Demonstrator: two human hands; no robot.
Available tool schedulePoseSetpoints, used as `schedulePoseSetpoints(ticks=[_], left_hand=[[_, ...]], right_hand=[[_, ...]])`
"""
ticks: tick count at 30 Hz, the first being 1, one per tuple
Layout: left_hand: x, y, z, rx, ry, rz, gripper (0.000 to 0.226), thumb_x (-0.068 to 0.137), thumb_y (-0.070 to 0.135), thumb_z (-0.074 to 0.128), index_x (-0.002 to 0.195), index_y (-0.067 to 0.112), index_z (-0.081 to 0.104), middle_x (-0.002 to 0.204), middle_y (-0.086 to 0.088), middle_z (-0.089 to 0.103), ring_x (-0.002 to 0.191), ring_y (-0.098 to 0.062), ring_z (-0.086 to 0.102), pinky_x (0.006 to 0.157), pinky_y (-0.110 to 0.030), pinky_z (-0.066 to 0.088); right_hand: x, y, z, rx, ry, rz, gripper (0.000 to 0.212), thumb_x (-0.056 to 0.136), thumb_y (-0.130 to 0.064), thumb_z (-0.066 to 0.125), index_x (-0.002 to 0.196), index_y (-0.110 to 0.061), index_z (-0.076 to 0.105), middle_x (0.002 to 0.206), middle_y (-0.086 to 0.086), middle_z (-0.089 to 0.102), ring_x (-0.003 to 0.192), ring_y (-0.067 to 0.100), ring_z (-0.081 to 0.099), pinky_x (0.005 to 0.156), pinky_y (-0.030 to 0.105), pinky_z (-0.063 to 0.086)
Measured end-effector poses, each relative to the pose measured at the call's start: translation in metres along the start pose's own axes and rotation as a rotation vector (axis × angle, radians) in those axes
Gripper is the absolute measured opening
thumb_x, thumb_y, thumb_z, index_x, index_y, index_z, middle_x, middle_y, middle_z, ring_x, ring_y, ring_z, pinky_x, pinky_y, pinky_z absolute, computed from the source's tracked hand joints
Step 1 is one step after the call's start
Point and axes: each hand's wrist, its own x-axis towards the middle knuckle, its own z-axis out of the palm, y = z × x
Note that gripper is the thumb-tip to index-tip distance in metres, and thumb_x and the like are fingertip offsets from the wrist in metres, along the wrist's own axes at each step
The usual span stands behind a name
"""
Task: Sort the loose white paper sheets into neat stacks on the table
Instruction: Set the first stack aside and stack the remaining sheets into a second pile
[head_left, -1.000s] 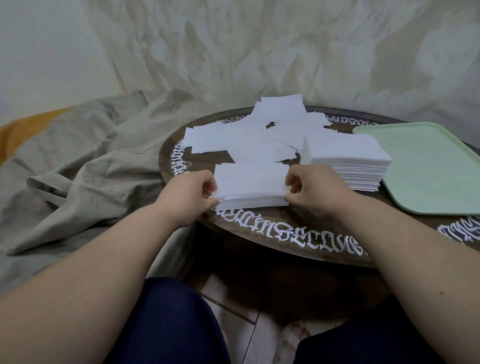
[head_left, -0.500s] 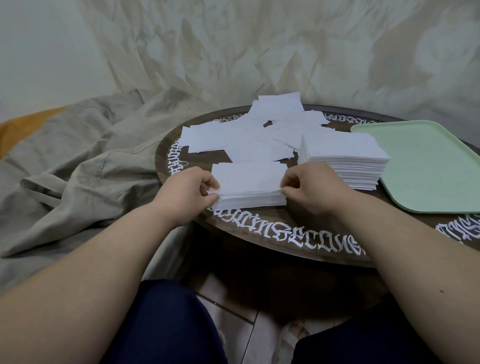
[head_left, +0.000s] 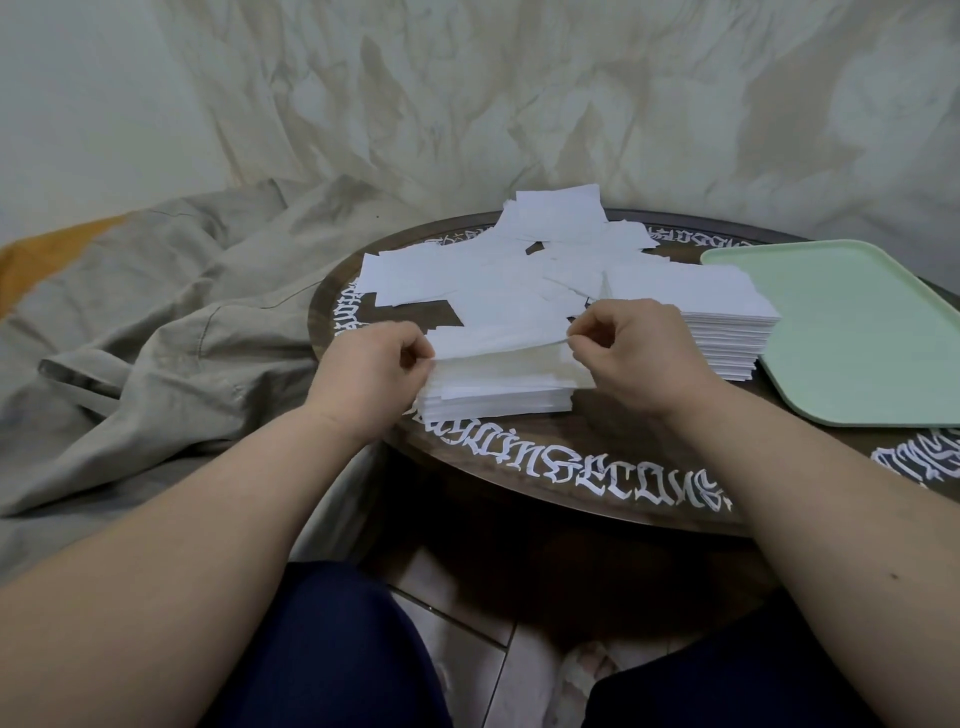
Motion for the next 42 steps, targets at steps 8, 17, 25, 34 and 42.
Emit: schedulePoseSetpoints(ticks=[8, 17, 25, 34, 42], left_hand=[[0.009, 0.007, 0.009, 0.004, 0.065, 0.117, 0.008, 0.08, 0.004, 0.065, 0.078, 0.012, 0.066, 0.092, -0.003, 0.069, 0.084, -0.022, 0.063, 0.081, -0.031, 0.048], [0.009, 0.001, 0.007, 0.004, 0.072, 0.127, 0.014, 0.076, 0.0, 0.066, 0.072, 0.013, 0.064, 0.087, -0.001, 0.067, 0.076, -0.017, 0.057, 0.075, -0.026, 0.044], [0.006, 0.001, 0.008, 0.079, -0.132, 0.05, 0.014, 0.082, 0.007, 0.063, 0.074, 0.018, 0.061, 0.089, 0.0, 0.065, 0.08, -0.016, 0.056, 0.075, -0.025, 0.041], [0.003, -0.001, 0.006, 0.038, -0.108, 0.035, 0.011, 0.079, 0.006, 0.064, 0.074, 0.016, 0.064, 0.086, 0.0, 0.066, 0.079, -0.018, 0.06, 0.081, -0.034, 0.048], [0.003, -0.002, 0.007, 0.061, -0.165, 0.016, 0.01, 0.081, 0.009, 0.065, 0.075, 0.018, 0.063, 0.088, 0.0, 0.066, 0.081, -0.016, 0.059, 0.08, -0.031, 0.048]], right_hand=[[-0.003, 0.006, -0.004, -0.028, 0.043, -0.023, 0.01, 0.085, -0.013, 0.064, 0.084, -0.012, 0.074, 0.082, -0.002, 0.071, 0.077, 0.012, 0.061, 0.075, 0.021, 0.045], [-0.001, 0.004, 0.0, -0.033, 0.032, -0.017, 0.011, 0.085, -0.014, 0.064, 0.087, -0.013, 0.074, 0.084, -0.002, 0.07, 0.079, 0.012, 0.06, 0.077, 0.022, 0.046], [-0.004, 0.01, 0.003, -0.119, -0.164, 0.012, 0.013, 0.088, -0.017, 0.061, 0.089, -0.014, 0.073, 0.088, -0.001, 0.07, 0.081, 0.012, 0.059, 0.072, 0.02, 0.039], [-0.005, 0.01, 0.003, -0.093, -0.177, -0.013, 0.012, 0.088, -0.019, 0.063, 0.09, -0.014, 0.073, 0.088, -0.001, 0.071, 0.085, 0.014, 0.062, 0.079, 0.028, 0.049], [-0.004, 0.011, 0.003, -0.09, -0.213, -0.021, 0.009, 0.086, -0.017, 0.064, 0.086, -0.015, 0.073, 0.08, -0.005, 0.067, 0.079, 0.012, 0.061, 0.075, 0.024, 0.047]])
